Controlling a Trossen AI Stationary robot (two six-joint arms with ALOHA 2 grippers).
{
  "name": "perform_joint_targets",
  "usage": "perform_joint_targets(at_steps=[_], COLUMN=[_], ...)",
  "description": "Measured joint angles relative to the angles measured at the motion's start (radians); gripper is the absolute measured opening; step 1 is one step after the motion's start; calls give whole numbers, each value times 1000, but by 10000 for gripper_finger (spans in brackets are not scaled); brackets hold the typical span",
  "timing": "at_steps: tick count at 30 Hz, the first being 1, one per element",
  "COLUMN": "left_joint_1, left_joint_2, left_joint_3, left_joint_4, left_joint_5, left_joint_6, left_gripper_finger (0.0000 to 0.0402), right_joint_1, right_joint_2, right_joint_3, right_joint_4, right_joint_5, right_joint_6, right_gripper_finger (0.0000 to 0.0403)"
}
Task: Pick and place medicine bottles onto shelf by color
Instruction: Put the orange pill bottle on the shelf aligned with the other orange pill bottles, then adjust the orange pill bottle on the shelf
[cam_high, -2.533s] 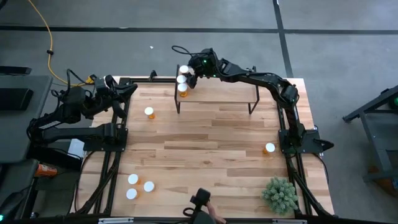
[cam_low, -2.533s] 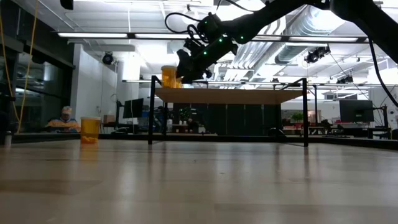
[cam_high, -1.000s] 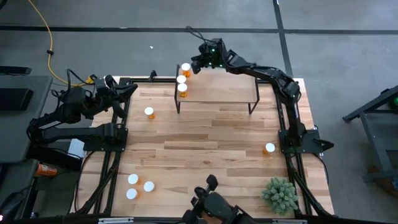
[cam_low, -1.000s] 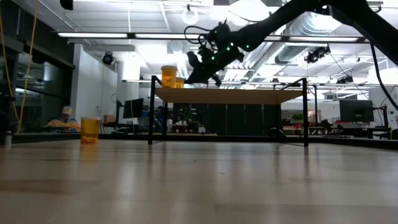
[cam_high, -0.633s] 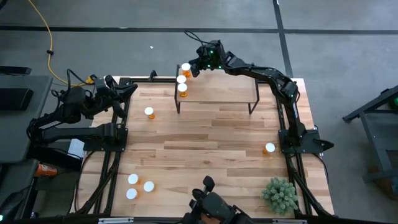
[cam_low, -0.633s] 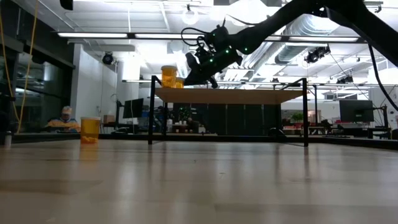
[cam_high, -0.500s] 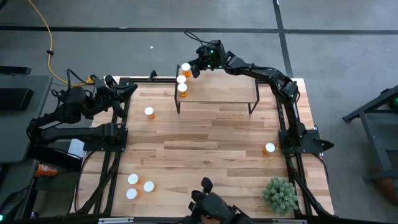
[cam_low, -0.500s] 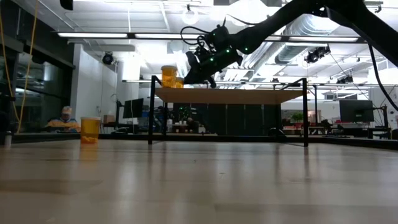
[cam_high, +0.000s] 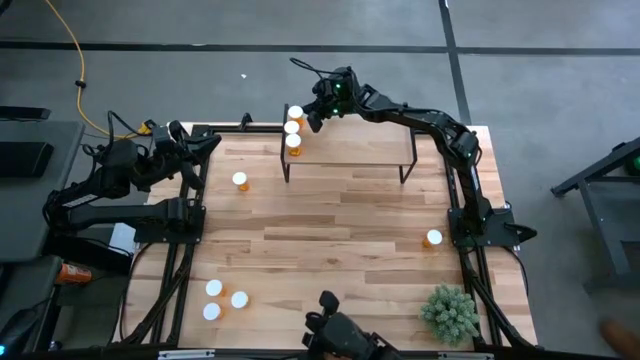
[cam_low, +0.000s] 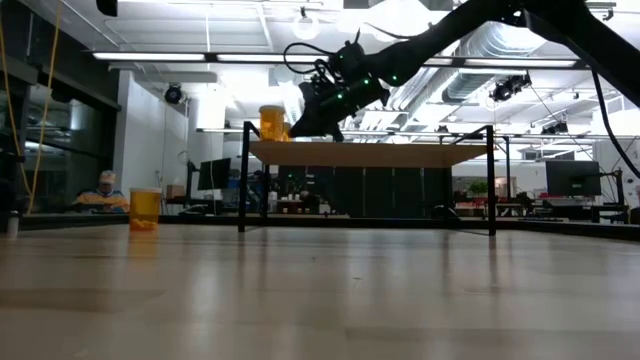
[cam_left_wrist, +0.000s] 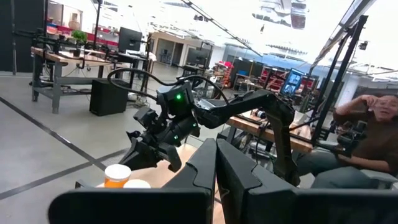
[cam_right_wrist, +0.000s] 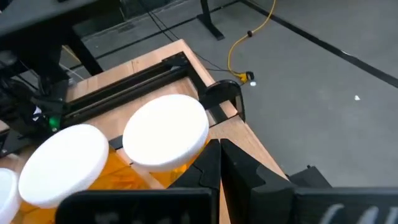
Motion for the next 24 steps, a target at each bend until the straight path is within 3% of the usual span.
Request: perform_joint_targets(at_steps=[12, 19, 24], left_joint_1=[0, 0, 0], left_joint_2=[0, 0, 0], left_joint_3=[0, 0, 0], left_joint_4=[-3, -37, -39], left_joint_5=[0, 0, 0], left_joint_6=[1, -1, -2], left_gripper_finger=[0, 0, 0], right_joint_1=[9, 5, -6], right_joint_2=[0, -11, -92], right_joint_3=[0, 0, 0], right_joint_4=[-23, -38, -228], right_joint_5=[-54, -19, 4], right_joint_6=[-26, -26, -108], right_gripper_finger=[0, 0, 0])
